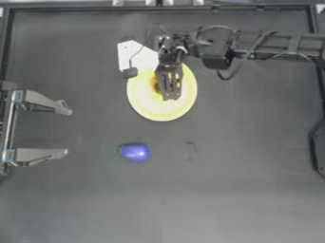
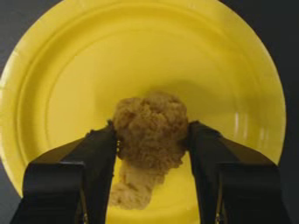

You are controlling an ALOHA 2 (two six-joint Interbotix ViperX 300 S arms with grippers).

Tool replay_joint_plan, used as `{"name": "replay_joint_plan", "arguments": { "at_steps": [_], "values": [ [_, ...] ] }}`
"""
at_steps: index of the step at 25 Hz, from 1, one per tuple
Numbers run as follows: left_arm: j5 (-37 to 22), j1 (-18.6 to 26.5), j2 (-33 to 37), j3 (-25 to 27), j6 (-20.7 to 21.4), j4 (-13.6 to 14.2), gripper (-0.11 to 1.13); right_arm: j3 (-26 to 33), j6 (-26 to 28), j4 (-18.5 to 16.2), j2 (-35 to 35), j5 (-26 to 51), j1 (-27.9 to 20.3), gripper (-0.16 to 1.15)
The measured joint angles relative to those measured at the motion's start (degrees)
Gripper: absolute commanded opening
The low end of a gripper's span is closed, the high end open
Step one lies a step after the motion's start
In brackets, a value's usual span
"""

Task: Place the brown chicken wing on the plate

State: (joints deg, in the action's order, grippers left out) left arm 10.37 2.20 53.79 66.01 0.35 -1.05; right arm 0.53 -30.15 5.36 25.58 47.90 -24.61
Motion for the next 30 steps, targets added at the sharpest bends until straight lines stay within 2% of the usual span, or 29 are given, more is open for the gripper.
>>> {"name": "replay_joint_plan", "arguments": {
  "at_steps": [4,9,11,15,22,30],
  "values": [
    [0.0,0.3,0.0,0.0,0.0,0.0,1.03,0.2,-0.1,0.6,0.1,0.4,0.0,0.53],
    [0.0,0.3,0.0,0.1,0.0,0.0,1.03,1.6,-1.2,2.8,0.3,1.2,0.0,0.94],
    [0.0,0.2,-0.1,0.0,0.0,0.0,1.03,2.2,-1.5,3.5,0.6,1.9,0.1,1.07],
    [0.0,0.3,0.0,0.0,0.0,-0.1,1.03,2.9,-1.5,3.8,1.1,3.2,0.1,1.01],
    [0.0,0.3,0.0,0.0,0.0,0.0,1.03,3.1,-1.1,3.9,0.5,4.3,-0.1,1.01],
    [0.0,0.4,0.0,0.0,0.0,0.0,1.03,0.4,-1.1,4.2,-6.7,1.9,0.0,0.99]
  ]
}}
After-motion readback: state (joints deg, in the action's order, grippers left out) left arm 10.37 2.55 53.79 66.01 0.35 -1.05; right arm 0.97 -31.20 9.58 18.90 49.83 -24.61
